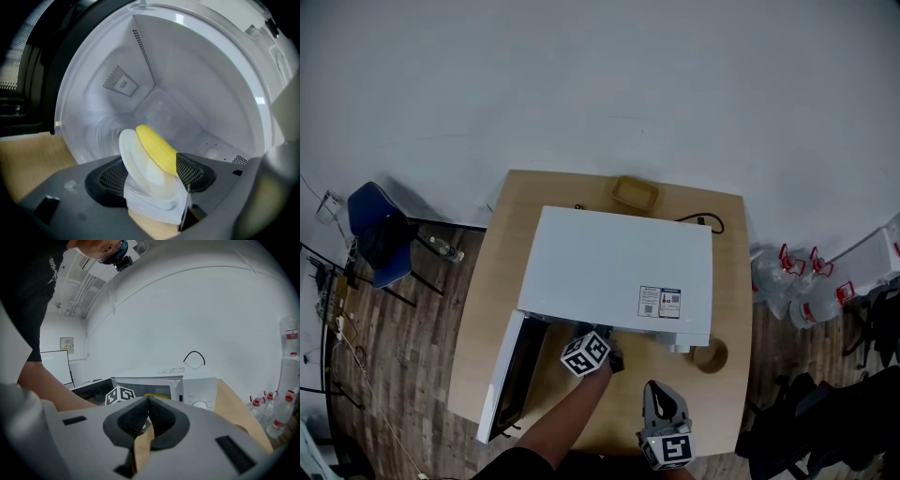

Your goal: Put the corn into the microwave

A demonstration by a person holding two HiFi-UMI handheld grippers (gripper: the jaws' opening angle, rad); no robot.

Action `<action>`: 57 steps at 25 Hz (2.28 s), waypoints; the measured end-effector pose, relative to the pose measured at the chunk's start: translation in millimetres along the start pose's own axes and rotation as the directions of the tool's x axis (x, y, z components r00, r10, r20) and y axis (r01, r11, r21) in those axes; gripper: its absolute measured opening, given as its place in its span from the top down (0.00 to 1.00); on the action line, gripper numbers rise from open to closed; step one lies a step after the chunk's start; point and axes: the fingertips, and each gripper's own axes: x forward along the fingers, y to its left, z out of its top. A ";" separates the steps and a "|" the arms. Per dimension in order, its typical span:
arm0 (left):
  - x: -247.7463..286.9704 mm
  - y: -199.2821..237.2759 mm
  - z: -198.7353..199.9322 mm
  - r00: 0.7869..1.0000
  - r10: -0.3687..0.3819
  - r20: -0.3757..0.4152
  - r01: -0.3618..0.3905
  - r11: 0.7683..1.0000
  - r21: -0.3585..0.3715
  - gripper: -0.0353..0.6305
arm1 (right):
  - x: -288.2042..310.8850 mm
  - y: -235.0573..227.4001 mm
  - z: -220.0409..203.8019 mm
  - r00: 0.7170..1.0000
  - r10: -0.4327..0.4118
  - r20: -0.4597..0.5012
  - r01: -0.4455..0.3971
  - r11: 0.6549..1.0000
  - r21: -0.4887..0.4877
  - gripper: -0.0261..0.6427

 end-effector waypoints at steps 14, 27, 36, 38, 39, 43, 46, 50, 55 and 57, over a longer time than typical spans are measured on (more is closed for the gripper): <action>-11.6 3.7 -7.0 0.995 0.063 -0.074 -0.075 0.983 -0.167 0.48 | 0.7 11.0 0.0 1.000 0.019 0.005 -0.019 1.000 0.001 0.88; -17.6 12.3 -19.3 0.986 0.101 -0.132 -0.126 0.972 -0.198 0.48 | -0.7 14.0 4.9 0.999 0.026 0.021 -0.026 1.000 0.005 0.88; -17.6 12.9 -23.7 0.986 0.100 -0.136 -0.122 0.979 -0.165 0.48 | -3.9 10.9 2.5 1.000 0.020 0.007 -0.020 1.000 -0.005 0.88; -18.1 12.4 -23.9 0.985 0.097 -0.142 -0.120 0.979 -0.165 0.48 | -5.2 10.2 1.3 1.000 0.017 0.008 -0.016 1.000 -0.008 0.88; -18.5 12.1 -24.3 0.985 0.094 -0.145 -0.117 0.979 -0.164 0.48 | -5.4 10.5 1.7 1.000 0.015 0.010 -0.015 1.000 -0.007 0.88; -20.6 13.1 -24.0 0.985 0.090 -0.146 -0.108 0.987 -0.119 0.48 | -5.1 10.5 0.6 1.000 0.017 0.016 -0.017 1.000 -0.016 0.88; -26.1 19.6 -25.5 0.986 0.097 -0.139 -0.112 0.988 -0.109 0.48 | -6.5 11.1 1.0 1.000 0.023 0.020 -0.023 1.000 -0.012 0.88; -33.4 23.9 -25.0 0.987 0.087 -0.137 -0.102 0.989 -0.111 0.48 | -9.9 11.7 1.5 1.000 0.006 0.006 -0.006 1.000 -0.012 0.88; -50.3 20.0 -20.0 0.988 0.073 -0.135 -0.085 0.993 -0.086 0.48 | -16.4 16.4 1.8 1.000 0.000 0.022 0.000 1.000 -0.013 0.88; -61.7 16.7 -18.7 0.989 0.061 -0.135 -0.072 0.994 -0.083 0.48 | -20.3 17.8 1.9 1.000 -0.005 0.029 0.006 1.000 -0.018 0.88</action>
